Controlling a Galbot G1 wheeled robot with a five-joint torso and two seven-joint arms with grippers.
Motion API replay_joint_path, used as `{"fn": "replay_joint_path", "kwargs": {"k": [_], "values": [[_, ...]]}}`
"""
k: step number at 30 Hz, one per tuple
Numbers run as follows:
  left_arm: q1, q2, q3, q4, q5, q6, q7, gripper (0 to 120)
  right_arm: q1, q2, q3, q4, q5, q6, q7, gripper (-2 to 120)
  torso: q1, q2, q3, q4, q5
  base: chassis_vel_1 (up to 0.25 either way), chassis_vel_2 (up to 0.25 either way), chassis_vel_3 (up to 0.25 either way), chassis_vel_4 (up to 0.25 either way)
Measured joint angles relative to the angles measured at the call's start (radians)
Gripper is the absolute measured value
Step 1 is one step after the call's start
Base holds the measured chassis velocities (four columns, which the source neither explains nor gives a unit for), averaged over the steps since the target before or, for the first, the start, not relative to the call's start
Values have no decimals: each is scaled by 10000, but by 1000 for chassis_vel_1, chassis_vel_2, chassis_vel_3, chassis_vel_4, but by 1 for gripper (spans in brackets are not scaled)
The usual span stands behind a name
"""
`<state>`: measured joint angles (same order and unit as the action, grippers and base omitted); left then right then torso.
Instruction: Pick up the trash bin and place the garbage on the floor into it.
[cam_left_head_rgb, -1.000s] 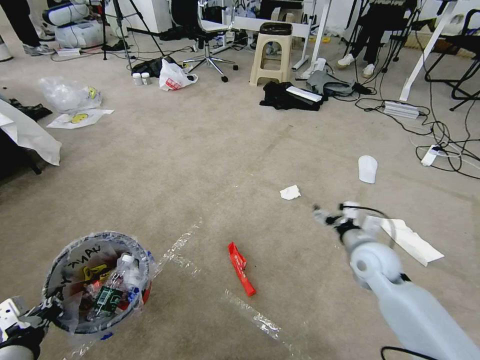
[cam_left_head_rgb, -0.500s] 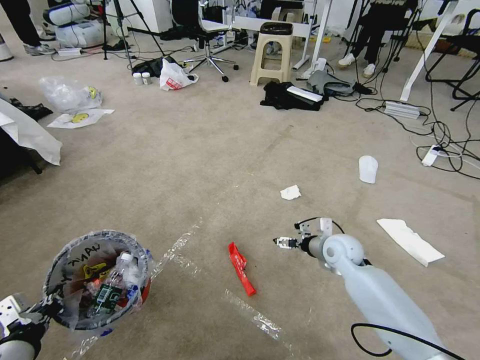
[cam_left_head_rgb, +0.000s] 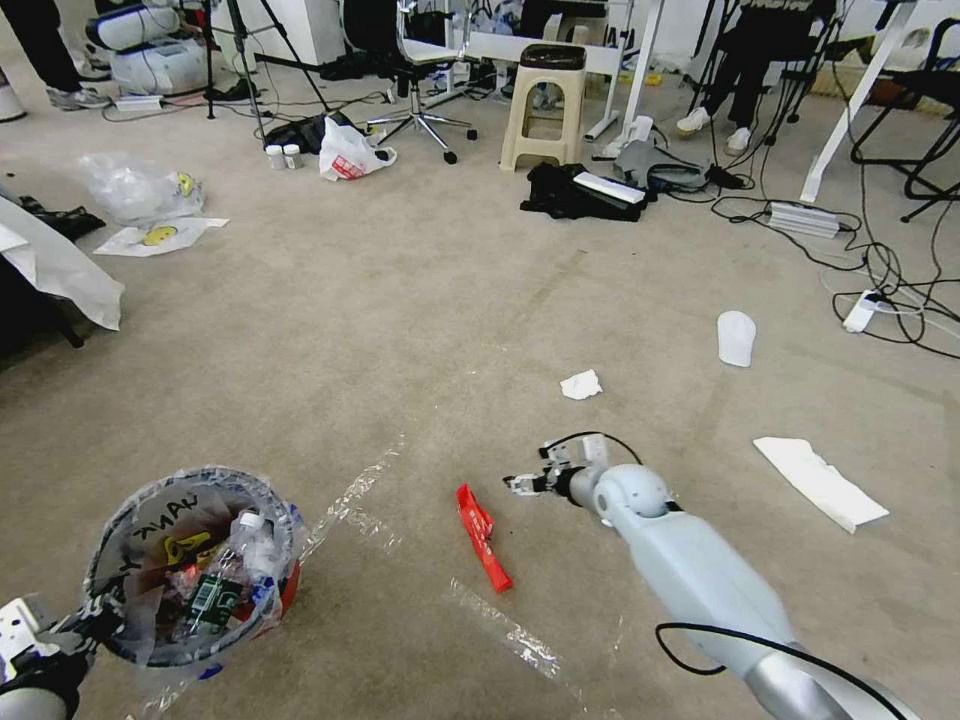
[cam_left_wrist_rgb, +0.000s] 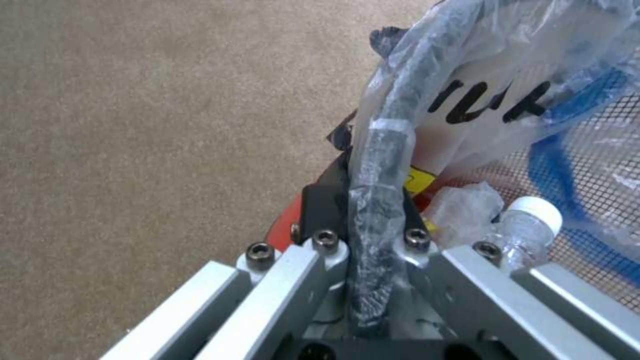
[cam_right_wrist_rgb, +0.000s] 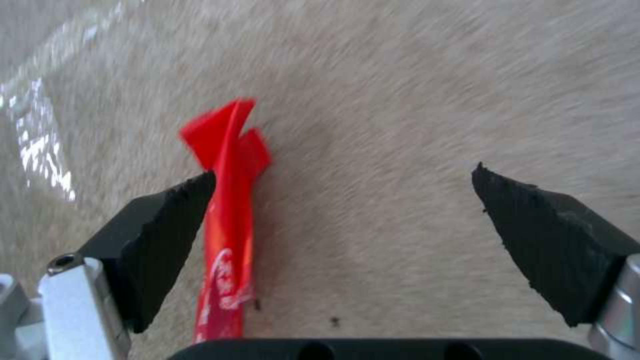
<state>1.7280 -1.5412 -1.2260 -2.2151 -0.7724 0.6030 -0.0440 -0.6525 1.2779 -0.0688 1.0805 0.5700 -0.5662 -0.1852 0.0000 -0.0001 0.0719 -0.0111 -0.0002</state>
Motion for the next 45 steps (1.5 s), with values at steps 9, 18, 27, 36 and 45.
{"fn": "replay_joint_path", "kwargs": {"k": [9, 18, 27, 36, 45], "values": [[-41, -18, -10, 82, 43, -5, -37, 0, 257, 618, -557, -1016, -287, 730, -327, 96, 0, 0, 0, -2, 0, 0, 0, 0, 0], [-64, -24, -5, 104, 52, -35, -50, 0, 214, 910, -881, -1227, -474, 870, -296, 82, 0, 0, 0, -1, 2, 0, 0, 0, 0], [-87, -38, 25, 58, 51, -47, -57, 0, 63, 1109, -1045, -1604, -722, 1151, -208, 81, 0, 0, 0, 0, 2, 0, 0, 0, 0], [-92, -38, 46, 45, 49, -60, -63, 0, -35, 1185, -1100, -1704, -788, 1259, -93, 68, 0, 0, 0, 0, 2, 0, 0, 0, 0], [-109, -38, 75, 46, 51, -69, -66, 0, -83, 1179, -1177, -1729, -848, 1352, -61, 35, 0, 0, 0, -1, 1, 0, 0, 0, 0]]}}
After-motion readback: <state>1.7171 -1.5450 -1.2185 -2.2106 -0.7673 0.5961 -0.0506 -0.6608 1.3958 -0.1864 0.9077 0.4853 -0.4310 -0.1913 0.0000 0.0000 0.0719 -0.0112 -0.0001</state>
